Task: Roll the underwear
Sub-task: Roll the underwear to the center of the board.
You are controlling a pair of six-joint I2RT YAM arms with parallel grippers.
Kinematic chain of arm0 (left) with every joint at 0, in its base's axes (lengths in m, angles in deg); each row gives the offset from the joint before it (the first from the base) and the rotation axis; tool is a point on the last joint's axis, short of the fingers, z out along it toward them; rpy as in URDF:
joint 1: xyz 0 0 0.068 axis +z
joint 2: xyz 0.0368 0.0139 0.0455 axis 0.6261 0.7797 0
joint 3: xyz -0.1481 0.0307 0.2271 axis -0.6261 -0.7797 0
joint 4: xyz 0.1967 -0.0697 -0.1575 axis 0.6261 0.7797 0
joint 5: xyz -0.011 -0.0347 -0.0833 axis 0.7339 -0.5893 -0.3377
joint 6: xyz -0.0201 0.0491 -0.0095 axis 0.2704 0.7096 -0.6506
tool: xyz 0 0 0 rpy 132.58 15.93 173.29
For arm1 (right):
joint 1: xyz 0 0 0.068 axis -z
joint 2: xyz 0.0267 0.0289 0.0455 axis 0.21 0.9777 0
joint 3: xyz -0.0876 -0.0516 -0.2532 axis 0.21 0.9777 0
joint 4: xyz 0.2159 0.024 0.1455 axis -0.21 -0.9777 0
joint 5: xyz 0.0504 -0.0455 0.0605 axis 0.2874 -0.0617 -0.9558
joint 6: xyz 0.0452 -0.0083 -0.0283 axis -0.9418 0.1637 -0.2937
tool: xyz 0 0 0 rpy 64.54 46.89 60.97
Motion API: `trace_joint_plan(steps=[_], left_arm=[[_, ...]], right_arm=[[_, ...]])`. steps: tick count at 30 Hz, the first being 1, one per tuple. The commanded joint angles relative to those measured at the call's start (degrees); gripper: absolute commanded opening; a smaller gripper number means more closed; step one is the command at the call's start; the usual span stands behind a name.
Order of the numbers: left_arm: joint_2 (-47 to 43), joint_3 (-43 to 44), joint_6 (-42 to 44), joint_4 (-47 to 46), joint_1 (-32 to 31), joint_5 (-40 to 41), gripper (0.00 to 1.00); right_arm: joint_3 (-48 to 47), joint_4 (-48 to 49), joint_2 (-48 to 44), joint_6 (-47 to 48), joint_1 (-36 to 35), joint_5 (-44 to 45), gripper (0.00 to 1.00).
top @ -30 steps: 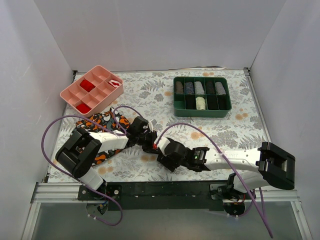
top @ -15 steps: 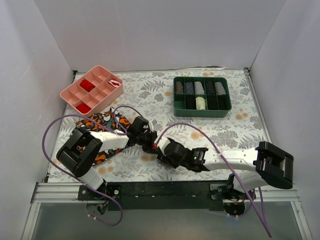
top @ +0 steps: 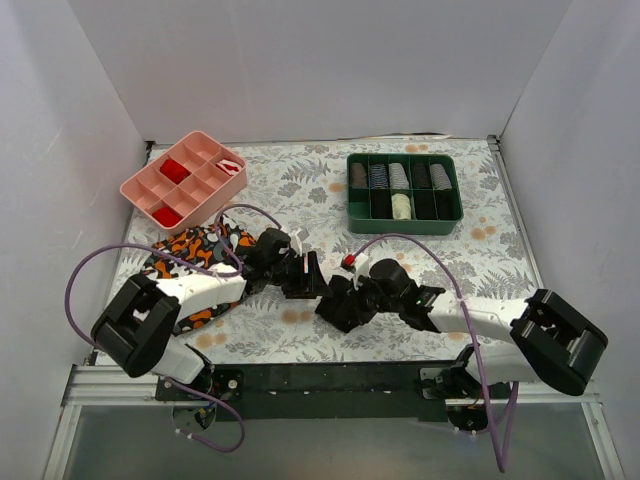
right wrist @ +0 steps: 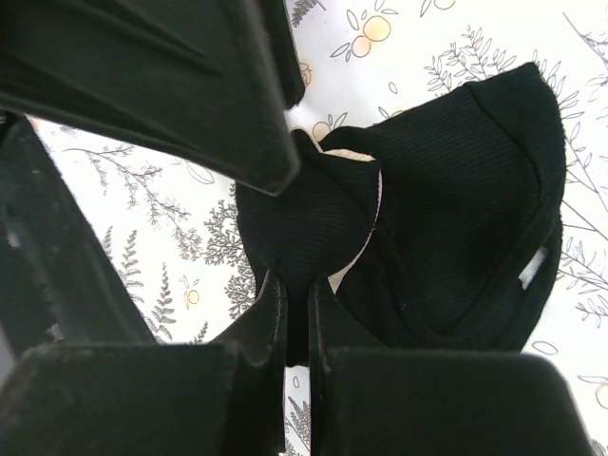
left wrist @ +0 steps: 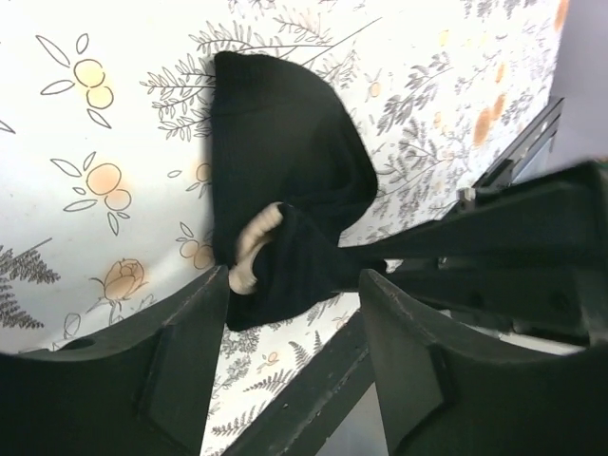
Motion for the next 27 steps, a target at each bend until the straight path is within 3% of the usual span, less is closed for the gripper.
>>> trace_joint_plan(steps=[1, 12, 27], left_arm=[[-5.60, -2.61, -0.50, -3.02, -0.04, 1.78, 0.59], [-8.69, -11.67, -1.73, -14.27, -0.13, -0.59, 0.64], [-1.93, -15.10, -7.70, -27.28, -0.39, -0.50, 0.65]], right_arm=[[2.05, 3.04, 4.13, -2.73, 4.92, -14.40, 0.01], [5.83, 14.21, 13.18, -12.57, 15.92, -30.66, 0.01], [7.59, 20.46, 21.19, -19.17, 20.05, -33.58, 0.01]])
